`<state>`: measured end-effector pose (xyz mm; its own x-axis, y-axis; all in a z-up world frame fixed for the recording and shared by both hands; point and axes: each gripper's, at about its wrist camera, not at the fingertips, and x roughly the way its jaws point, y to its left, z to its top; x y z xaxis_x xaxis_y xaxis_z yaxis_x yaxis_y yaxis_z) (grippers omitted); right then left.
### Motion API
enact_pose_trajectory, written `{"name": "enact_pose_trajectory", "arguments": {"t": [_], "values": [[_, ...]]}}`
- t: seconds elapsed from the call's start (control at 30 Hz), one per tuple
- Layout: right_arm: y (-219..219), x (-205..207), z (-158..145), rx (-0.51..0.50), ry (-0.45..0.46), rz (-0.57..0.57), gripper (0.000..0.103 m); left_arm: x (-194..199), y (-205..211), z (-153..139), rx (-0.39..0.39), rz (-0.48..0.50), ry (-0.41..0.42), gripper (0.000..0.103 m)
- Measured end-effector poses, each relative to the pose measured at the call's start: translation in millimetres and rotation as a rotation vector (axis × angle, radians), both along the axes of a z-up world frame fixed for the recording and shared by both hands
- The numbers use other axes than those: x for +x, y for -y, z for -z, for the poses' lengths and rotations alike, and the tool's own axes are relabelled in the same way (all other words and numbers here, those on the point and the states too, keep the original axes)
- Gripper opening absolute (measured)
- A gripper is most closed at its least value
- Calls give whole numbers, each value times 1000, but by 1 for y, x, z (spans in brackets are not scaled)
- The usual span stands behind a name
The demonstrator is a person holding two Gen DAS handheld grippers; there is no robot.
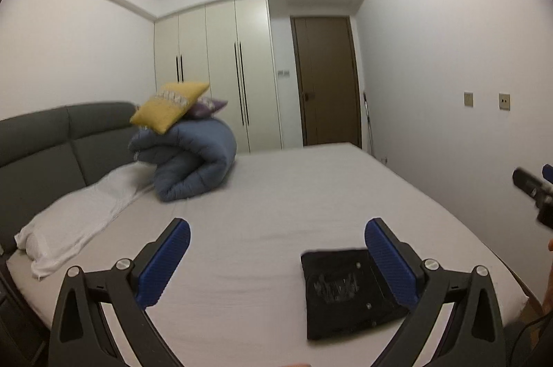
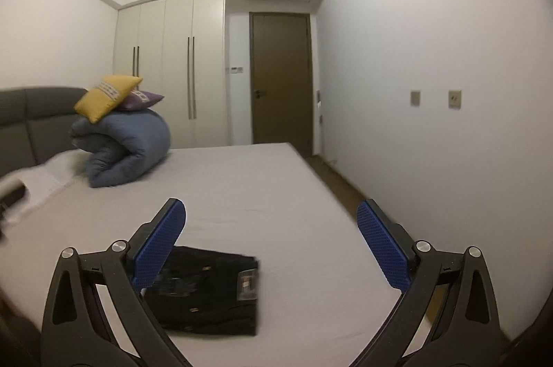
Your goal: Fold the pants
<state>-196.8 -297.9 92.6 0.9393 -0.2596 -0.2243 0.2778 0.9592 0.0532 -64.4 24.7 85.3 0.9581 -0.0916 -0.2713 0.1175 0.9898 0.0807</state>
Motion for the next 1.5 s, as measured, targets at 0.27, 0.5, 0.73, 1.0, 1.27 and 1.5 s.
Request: {"name": "enact_pose_trajectory", "arguments": {"t": [0.27, 0.5, 0.73, 1.0, 1.27, 1.5], "values": [[-23, -29, 1, 57, -83, 15, 101, 7, 23, 50, -10, 11, -216, 103], [-24, -23, 42, 99, -245, 33, 101, 24, 34, 95, -32, 12, -397, 103], [-16, -6, 74, 154, -371, 34, 101, 40, 36, 127, -40, 6, -520, 103], [-12, 31, 105, 157, -449, 7, 101, 53, 32, 147, -40, -9, -571, 103], [-14, 50, 116, 145, -475, -18, 101, 61, 30, 155, -44, -23, -588, 103], [-14, 59, 122, 144, -497, -28, 101, 66, 30, 160, -41, -30, -599, 103]]}}
